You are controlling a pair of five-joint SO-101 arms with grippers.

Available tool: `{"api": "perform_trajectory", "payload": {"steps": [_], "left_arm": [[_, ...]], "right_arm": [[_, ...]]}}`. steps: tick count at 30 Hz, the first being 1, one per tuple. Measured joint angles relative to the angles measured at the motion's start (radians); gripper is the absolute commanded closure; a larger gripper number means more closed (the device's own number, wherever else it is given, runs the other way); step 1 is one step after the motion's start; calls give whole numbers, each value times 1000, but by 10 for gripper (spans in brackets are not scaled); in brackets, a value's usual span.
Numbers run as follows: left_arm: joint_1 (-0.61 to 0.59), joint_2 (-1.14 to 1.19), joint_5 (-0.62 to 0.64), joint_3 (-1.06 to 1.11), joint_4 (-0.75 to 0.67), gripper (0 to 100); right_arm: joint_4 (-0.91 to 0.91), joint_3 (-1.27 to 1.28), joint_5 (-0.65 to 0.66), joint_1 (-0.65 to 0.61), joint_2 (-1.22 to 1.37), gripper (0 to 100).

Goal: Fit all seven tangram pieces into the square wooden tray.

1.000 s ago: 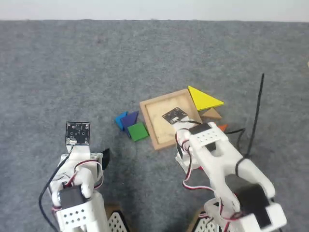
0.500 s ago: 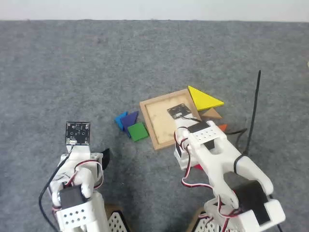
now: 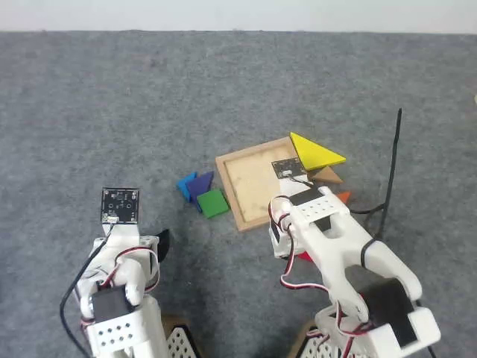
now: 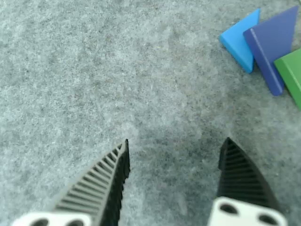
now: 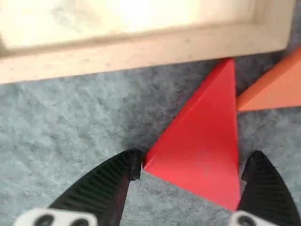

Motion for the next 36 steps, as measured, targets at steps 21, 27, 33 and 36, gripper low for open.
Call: {"api": "perform_trajectory", "payload": {"steps": [21, 27, 33, 36], "left_arm": [[0, 0, 0, 0, 0, 702], [0, 0, 0, 0, 0, 702], [0, 0, 0, 0, 0, 702], [0, 0, 0, 0, 0, 702]], "right_arm": [[0, 2, 0, 11, -2, 788], [0, 2, 0, 11, -2, 789], [-5, 3, 0, 11, -57, 789], [-23, 2, 0, 11, -120, 789]]}}
